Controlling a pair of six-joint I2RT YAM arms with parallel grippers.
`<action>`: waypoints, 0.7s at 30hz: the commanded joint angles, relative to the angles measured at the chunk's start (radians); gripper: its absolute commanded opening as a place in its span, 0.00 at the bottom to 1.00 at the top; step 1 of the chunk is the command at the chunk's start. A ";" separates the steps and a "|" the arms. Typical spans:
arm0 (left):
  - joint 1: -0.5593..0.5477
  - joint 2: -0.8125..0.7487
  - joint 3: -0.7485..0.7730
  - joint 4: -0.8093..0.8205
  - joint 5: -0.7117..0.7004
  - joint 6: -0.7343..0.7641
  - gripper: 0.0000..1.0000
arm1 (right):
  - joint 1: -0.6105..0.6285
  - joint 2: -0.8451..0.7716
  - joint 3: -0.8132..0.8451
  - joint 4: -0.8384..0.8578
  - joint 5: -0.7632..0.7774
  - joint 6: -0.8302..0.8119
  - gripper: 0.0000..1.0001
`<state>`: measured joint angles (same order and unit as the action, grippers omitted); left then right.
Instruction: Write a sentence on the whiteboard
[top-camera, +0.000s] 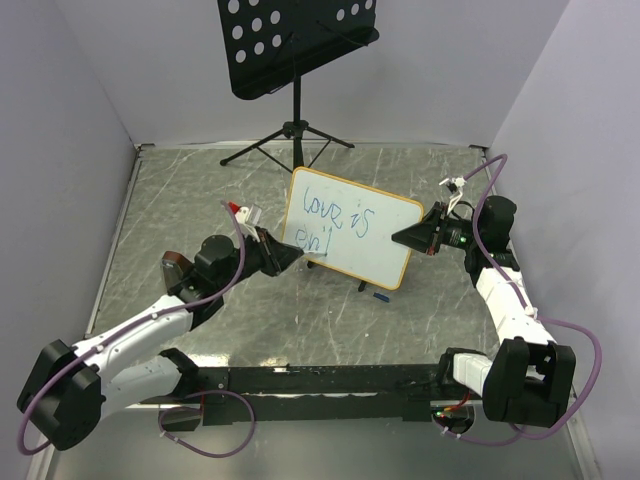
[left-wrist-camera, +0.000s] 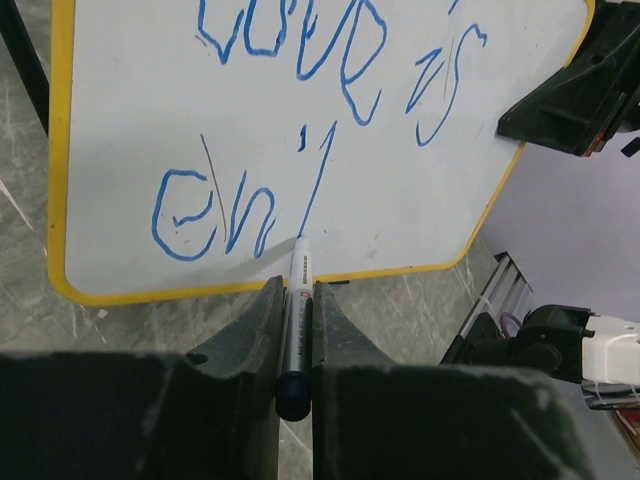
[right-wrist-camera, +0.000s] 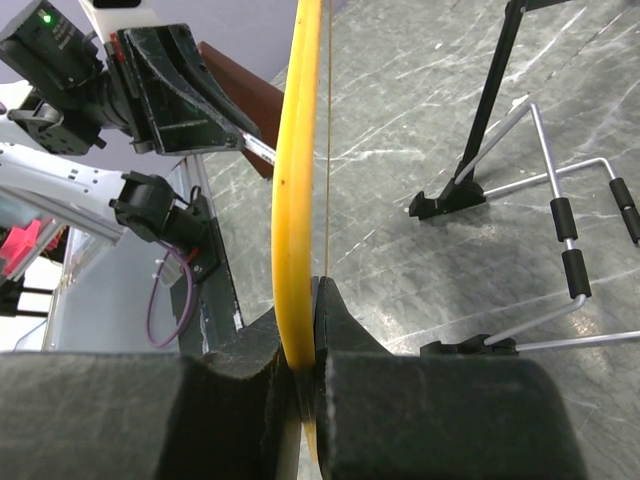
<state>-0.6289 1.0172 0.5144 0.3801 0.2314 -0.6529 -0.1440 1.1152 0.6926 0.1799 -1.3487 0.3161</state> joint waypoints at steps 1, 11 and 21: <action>0.018 0.023 0.065 0.068 -0.003 -0.008 0.01 | 0.004 -0.026 0.021 0.070 -0.095 0.011 0.00; 0.043 0.018 0.072 0.077 -0.007 -0.008 0.01 | 0.004 -0.026 0.021 0.067 -0.096 0.009 0.00; 0.063 -0.028 0.026 0.014 -0.023 0.009 0.01 | 0.003 -0.028 0.021 0.067 -0.095 0.009 0.00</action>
<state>-0.5808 1.0233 0.5541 0.4026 0.2367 -0.6575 -0.1440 1.1152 0.6926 0.1791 -1.3487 0.3168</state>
